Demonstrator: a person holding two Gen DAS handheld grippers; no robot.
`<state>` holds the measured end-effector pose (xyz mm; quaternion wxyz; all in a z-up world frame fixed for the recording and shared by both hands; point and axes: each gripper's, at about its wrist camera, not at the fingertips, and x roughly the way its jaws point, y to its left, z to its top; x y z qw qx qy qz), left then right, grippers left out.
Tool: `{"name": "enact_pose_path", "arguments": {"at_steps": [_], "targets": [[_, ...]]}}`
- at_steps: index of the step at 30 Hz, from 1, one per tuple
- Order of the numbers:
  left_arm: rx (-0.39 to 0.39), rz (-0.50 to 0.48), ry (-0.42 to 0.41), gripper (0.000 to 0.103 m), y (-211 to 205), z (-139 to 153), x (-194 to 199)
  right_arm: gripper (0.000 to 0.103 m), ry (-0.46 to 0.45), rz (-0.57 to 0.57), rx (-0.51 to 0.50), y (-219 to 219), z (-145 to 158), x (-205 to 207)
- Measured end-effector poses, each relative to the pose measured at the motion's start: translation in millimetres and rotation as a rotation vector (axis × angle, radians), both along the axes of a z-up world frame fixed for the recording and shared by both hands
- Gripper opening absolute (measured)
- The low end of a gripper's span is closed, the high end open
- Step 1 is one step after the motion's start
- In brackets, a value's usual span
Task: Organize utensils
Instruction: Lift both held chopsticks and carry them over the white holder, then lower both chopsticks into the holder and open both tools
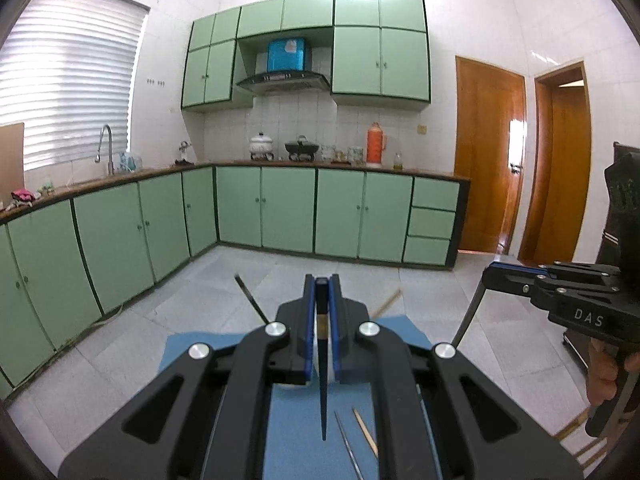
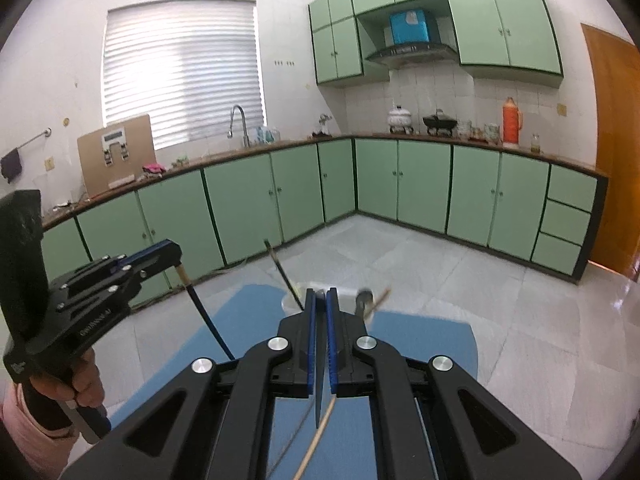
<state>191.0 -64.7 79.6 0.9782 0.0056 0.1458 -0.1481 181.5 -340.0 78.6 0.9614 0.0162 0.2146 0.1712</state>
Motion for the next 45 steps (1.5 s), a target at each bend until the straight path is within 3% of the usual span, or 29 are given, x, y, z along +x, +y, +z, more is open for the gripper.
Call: {"name": "enact_pose_path", "arguments": {"at_steps": [12, 17, 23, 31, 45], "targets": [[-0.021, 0.046, -0.125, 0.006, -8.2, 53.4, 63.9, 0.005, -0.064, -0.008, 0.061, 9.3, 42.4, 76.9], [-0.018, 0.060, -0.152, 0.006, -16.9, 61.2, 92.5, 0.005, -0.082, -0.038, 0.043, 13.5, 50.6, 109.8], [-0.015, 0.082, -0.143, 0.006, -22.9, 46.8, 129.4, 0.005, -0.089, -0.083, 0.009, 17.4, 43.8, 148.5], [0.009, 0.111, -0.085, 0.006, -25.6, 7.0, 165.1, 0.005, -0.025, -0.111, 0.005, 22.0, -2.6, 189.8], [0.037, 0.143, 0.020, 0.006, -15.6, -49.2, 200.4, 0.005, 0.049, -0.106, 0.014, 28.4, -51.6, 200.1]]}}
